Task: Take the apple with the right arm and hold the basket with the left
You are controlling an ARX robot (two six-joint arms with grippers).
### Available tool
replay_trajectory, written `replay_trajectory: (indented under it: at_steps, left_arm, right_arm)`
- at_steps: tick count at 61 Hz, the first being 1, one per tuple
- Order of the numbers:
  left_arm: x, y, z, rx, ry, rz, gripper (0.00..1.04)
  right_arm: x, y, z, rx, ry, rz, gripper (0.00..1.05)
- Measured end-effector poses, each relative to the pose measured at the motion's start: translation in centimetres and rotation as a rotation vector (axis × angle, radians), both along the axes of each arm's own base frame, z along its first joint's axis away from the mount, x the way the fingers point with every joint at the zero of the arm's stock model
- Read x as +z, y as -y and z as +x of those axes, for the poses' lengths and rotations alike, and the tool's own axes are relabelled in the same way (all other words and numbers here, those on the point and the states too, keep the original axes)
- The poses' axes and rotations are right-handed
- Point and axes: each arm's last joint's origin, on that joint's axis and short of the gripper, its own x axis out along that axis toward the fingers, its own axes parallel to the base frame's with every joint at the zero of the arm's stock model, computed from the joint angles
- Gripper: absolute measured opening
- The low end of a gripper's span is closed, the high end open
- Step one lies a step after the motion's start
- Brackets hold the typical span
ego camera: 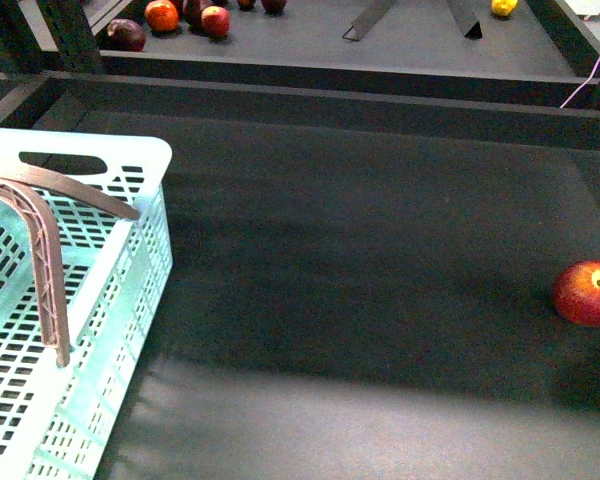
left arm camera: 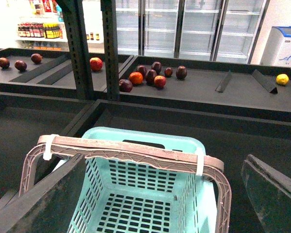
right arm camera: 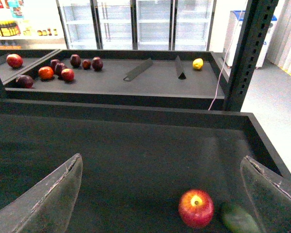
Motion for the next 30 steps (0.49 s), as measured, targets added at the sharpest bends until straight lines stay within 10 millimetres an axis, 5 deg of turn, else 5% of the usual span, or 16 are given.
replay_trajectory:
  at_steps: [4,12,30]
  left_arm:
    - [0.0,0.0,0.0,0.004,-0.003,-0.005,0.98]
    - [0.0,0.1,0.3,0.210,-0.406,-0.212,0.98]
    - [3.0,-2.6,6.1,0.137,-0.372,-0.701,0.98]
  right_arm:
    - [0.0,0.0,0.0,0.000,0.000,0.000,0.96]
    - [0.0,0.0,0.0,0.000,0.001,0.000,0.96]
    - [0.0,0.0,0.0,0.000,0.001,0.000,0.96]
